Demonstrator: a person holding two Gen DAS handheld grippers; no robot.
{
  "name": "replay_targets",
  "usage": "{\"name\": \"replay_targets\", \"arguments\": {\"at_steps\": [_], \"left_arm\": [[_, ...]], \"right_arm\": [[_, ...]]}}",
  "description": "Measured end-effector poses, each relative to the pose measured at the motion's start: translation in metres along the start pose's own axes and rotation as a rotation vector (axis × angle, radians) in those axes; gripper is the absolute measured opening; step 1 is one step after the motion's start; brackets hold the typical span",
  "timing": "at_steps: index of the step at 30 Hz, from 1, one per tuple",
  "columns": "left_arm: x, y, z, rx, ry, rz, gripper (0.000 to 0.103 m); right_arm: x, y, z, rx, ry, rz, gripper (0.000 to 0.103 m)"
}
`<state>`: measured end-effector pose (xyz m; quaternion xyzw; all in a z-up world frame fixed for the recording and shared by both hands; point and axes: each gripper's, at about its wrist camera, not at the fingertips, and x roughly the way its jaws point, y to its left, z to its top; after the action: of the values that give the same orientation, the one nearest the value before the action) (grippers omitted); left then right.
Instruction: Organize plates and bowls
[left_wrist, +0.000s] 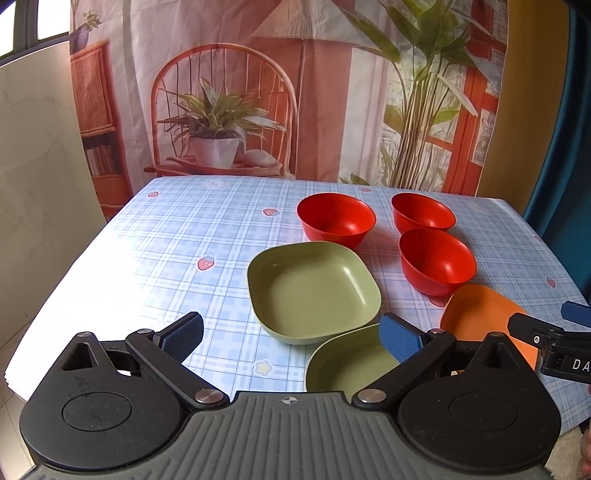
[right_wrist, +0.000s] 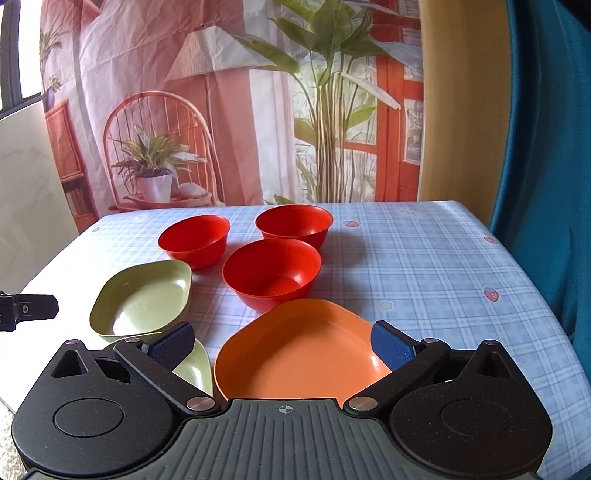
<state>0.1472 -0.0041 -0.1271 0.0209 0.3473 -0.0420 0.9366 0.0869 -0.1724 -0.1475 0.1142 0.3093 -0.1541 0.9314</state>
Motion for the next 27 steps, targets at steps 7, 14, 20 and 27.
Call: {"name": "replay_targets", "arguments": {"at_steps": [7,14,20,27], "left_arm": [[0.003,-0.003,-0.005,0.011,0.013,-0.025,0.098],[0.013,-0.004,-0.016,0.014,0.082,-0.066,0.076],[0.02,-0.001,-0.027,-0.002,0.123,-0.101,0.067],[0.035,0.001,-0.04,-0.031,0.194,-0.157,0.052]], "right_arm": [[0.006,-0.002,-0.001,0.014,0.03,0.042,0.103],[0.005,0.0,-0.009,0.018,-0.004,0.134,0.103],[0.009,0.009,-0.014,-0.002,0.028,0.12,0.103],[0.013,0.025,-0.024,-0.077,0.079,0.084,0.082]]}}
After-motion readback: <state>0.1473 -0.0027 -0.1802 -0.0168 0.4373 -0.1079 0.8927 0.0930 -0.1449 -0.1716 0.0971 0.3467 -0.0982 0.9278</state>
